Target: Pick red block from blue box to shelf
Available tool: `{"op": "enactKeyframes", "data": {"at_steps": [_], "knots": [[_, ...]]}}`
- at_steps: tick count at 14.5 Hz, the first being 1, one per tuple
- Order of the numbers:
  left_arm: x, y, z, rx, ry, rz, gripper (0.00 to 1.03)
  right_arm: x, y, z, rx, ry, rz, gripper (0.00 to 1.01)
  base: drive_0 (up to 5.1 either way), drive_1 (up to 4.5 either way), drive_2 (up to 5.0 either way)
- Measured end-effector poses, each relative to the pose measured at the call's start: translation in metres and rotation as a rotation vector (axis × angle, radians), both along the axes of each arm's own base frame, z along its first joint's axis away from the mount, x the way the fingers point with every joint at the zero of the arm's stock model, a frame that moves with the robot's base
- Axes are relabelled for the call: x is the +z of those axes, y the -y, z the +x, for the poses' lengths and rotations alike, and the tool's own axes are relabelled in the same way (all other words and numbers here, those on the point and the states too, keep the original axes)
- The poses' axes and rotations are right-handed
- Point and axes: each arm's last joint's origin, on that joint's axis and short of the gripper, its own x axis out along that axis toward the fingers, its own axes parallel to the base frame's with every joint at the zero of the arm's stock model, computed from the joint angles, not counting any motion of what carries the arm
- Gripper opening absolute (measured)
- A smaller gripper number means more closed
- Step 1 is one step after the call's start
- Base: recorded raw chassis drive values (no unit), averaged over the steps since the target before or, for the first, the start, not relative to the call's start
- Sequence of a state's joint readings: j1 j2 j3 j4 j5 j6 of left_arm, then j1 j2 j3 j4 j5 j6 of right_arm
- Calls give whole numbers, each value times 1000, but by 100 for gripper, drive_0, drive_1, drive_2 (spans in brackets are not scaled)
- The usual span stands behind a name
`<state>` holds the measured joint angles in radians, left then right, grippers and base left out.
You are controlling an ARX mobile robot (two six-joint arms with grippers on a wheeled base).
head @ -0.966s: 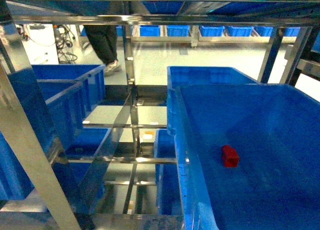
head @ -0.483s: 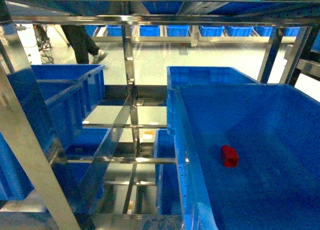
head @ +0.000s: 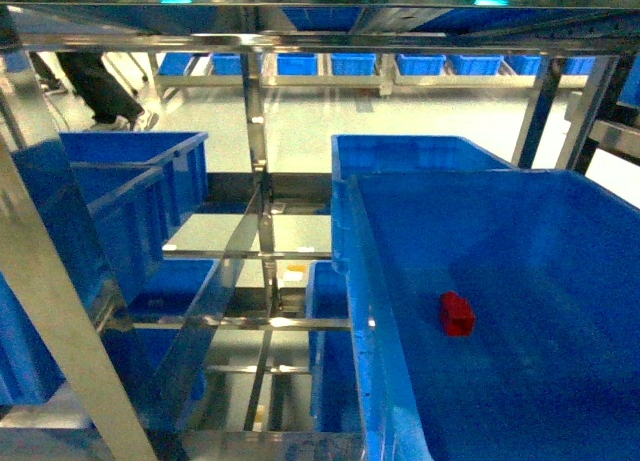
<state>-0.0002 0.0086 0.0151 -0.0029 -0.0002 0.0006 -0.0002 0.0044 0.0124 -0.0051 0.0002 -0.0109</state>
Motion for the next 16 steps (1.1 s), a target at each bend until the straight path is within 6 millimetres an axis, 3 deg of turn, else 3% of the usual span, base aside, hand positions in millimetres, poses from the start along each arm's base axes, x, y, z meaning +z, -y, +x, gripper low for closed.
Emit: {"op": "enactKeyframes", "data": {"at_steps": [5, 9, 14, 16], "knots": [[0, 0, 0, 1, 0, 0, 98, 0, 0, 0, 0, 0, 0, 2, 0, 0, 0], [0, 0, 0, 1, 0, 0, 98, 0, 0, 0, 0, 1, 0, 38, 0, 0, 0], [0, 0, 0, 0, 0, 0, 98, 0, 0, 0, 0, 1, 1, 100, 0, 0, 0], [0, 0, 0, 1, 0, 0, 98, 0, 0, 0, 0, 1, 1, 98, 0, 0, 0]]}}
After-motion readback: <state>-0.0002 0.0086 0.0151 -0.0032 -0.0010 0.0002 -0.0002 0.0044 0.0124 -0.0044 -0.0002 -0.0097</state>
